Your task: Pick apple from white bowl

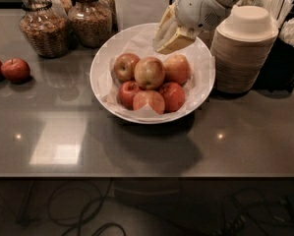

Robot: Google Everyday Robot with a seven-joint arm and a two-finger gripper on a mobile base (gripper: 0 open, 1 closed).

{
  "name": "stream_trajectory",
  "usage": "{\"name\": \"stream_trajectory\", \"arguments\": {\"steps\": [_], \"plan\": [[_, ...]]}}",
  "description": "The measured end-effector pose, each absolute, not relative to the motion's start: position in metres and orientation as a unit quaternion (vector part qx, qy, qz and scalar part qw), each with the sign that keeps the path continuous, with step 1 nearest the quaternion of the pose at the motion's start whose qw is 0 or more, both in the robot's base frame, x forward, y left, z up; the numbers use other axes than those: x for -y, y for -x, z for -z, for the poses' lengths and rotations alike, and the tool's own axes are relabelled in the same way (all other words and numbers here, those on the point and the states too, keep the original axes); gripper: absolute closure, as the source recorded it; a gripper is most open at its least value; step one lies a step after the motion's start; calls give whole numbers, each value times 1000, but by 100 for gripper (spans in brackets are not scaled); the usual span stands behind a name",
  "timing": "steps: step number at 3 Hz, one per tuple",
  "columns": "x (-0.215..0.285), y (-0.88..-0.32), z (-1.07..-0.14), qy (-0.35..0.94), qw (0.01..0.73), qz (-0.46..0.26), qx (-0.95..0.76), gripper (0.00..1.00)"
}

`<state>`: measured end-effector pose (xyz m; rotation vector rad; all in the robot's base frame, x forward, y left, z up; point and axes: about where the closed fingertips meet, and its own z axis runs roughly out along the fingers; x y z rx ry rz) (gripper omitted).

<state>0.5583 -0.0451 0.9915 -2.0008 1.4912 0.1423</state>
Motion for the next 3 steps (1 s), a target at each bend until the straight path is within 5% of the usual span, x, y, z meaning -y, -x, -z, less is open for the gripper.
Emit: {"name": "stream_trajectory", "arguments": {"steps": [2, 3], "plan": [[39, -558, -983, 757, 317, -75, -566, 12], [31, -556, -976, 755, 318, -96, -565, 11]]}}
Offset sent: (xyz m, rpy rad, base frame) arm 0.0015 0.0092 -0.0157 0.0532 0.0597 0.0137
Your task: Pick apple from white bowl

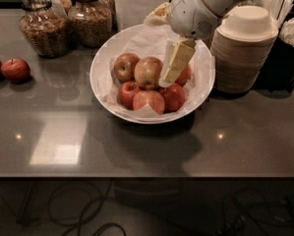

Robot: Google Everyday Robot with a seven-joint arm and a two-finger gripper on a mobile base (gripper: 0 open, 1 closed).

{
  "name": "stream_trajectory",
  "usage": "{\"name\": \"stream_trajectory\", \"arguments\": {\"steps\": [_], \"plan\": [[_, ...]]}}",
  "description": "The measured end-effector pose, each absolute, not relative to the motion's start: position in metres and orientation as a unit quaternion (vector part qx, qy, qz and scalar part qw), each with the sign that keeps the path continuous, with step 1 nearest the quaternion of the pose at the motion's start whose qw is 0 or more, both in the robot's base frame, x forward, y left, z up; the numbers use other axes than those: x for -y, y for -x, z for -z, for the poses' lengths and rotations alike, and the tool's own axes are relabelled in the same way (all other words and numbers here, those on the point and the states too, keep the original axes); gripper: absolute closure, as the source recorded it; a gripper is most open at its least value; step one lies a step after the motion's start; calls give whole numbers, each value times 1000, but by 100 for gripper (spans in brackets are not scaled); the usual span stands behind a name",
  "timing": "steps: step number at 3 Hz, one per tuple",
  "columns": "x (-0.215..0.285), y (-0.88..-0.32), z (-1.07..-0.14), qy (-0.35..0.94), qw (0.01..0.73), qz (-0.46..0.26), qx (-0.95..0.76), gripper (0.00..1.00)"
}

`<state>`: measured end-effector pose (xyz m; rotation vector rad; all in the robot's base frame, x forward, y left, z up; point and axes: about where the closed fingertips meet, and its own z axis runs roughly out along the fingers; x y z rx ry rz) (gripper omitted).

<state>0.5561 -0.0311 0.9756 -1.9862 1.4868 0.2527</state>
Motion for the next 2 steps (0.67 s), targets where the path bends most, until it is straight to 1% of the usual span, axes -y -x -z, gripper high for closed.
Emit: {"name": "stream_trajectory", "arguments": {"steps": [1, 2], "plan": [[26, -556, -971, 752, 320, -108, -566, 24], [25, -558, -968, 750, 319, -114, -568, 29]]}}
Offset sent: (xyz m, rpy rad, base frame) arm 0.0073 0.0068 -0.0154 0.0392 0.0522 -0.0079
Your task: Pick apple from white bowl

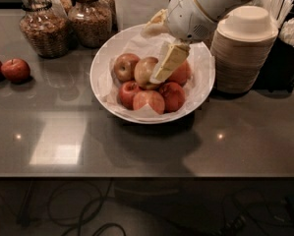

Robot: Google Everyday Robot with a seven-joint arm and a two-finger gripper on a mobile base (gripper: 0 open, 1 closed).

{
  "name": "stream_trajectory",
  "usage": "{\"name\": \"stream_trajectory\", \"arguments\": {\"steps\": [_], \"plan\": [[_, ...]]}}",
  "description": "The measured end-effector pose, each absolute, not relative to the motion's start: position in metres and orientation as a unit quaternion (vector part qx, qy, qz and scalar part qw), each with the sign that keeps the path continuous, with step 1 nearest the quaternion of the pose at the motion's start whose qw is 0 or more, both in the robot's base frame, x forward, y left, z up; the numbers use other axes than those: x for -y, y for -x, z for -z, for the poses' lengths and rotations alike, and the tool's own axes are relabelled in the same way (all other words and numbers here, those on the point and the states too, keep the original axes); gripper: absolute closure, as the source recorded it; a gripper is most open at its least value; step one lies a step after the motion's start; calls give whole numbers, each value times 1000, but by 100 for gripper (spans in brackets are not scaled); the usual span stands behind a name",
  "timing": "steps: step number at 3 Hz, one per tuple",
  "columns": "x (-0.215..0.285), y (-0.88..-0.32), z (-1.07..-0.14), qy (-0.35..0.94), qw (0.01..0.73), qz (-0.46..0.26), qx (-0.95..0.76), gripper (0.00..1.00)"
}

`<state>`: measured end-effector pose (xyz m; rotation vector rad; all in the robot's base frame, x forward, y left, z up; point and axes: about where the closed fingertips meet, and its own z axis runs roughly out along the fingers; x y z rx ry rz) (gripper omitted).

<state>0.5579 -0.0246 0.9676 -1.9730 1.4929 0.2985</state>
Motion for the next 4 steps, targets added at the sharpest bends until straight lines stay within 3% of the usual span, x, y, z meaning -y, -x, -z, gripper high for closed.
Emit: {"name": "stream_trajectory", "arguments": {"steps": [4], "plan": [[32, -574, -927, 734, 297, -144, -593, 29]]}}
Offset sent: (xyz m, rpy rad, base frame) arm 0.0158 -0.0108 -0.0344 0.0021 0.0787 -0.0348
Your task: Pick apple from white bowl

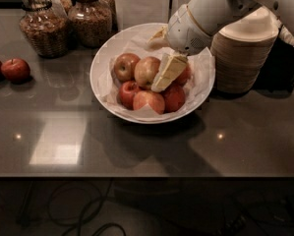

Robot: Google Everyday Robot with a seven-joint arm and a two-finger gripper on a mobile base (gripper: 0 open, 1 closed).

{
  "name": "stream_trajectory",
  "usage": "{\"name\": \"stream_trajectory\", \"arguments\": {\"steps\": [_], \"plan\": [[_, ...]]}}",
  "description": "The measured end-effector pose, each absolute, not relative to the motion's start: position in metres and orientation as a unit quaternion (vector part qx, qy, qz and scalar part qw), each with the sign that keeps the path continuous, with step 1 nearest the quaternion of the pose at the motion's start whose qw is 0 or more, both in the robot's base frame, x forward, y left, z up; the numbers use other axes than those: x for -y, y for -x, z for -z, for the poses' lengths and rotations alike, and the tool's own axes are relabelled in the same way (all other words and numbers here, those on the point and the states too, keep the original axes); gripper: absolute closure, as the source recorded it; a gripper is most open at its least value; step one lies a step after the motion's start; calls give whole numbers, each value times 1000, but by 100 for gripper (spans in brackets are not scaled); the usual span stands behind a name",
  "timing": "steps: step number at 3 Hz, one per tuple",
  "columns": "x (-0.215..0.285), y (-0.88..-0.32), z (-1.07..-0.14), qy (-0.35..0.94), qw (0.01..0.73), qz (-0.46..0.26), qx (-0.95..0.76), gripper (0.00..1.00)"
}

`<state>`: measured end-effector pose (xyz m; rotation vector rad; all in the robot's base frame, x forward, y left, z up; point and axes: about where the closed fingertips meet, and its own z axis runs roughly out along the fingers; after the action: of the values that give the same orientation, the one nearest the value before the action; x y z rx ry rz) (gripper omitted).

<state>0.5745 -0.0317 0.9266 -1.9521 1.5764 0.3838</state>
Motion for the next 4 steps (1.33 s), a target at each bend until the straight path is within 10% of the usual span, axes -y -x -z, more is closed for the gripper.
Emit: {"name": "stream_trajectory", "arguments": {"steps": [4], "plan": [[32, -574, -927, 734, 297, -144, -593, 100]]}}
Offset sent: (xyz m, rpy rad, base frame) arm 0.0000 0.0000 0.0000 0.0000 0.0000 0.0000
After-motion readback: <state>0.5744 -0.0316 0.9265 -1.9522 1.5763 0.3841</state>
